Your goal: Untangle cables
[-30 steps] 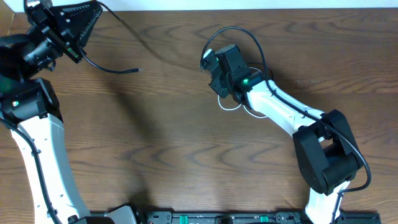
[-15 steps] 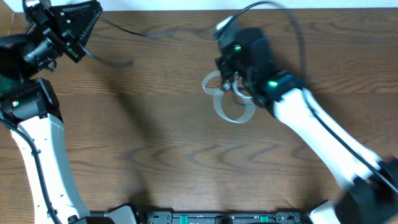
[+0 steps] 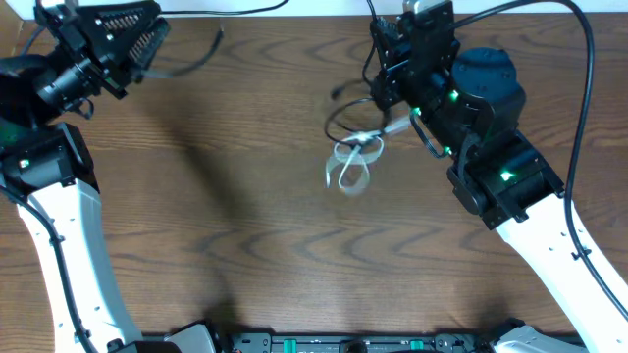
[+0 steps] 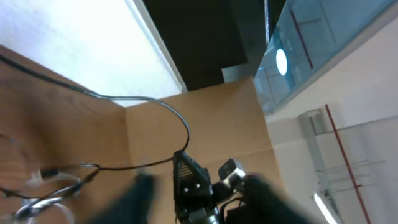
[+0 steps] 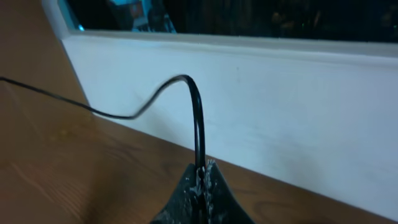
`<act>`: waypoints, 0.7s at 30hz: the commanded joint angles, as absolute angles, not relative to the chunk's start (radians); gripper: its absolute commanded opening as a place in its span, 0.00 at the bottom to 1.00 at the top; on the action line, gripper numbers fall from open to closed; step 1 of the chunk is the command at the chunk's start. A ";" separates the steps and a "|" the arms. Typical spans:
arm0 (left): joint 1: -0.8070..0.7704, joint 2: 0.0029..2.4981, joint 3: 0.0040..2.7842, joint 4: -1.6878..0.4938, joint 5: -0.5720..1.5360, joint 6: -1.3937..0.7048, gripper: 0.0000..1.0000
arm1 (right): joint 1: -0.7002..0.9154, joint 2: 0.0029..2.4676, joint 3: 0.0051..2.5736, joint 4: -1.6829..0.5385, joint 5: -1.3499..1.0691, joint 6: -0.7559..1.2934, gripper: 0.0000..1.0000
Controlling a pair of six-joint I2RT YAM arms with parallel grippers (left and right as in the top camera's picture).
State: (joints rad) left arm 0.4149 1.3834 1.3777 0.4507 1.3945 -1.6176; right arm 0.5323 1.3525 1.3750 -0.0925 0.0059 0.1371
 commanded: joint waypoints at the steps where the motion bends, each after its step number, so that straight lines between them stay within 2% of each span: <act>1: 0.413 1.364 1.392 0.457 1.460 -1.482 0.81 | 0.523 1.340 1.386 -0.073 -0.014 0.272 0.01; 6: 0.413 1.364 1.392 0.457 1.503 -1.423 0.91 | 0.504 1.340 1.386 -0.017 -0.015 0.380 0.01; 10: 0.413 1.366 1.391 0.453 1.509 -1.386 0.92 | 0.503 1.342 1.385 -0.012 -0.045 0.429 0.01; 12: 0.412 1.371 1.391 0.450 1.508 -1.365 0.93 | 0.504 1.356 1.385 -0.028 -0.081 0.354 0.01; 15: 0.401 1.381 1.391 0.445 1.505 -1.365 0.93 | 0.507 1.379 1.385 -0.093 0.090 0.321 0.01; 18: 0.387 1.392 1.391 0.397 1.477 -1.364 0.93 | 0.505 1.409 1.385 -0.185 0.321 0.442 0.01; 21: 0.371 1.409 1.391 0.374 1.429 -1.365 0.93 | 0.496 1.432 1.385 -0.228 0.274 0.474 0.01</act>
State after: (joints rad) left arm 0.3897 1.3888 1.3777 0.3817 1.4792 -1.3872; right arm 0.5049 1.4014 1.3762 -0.2070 0.1787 0.4034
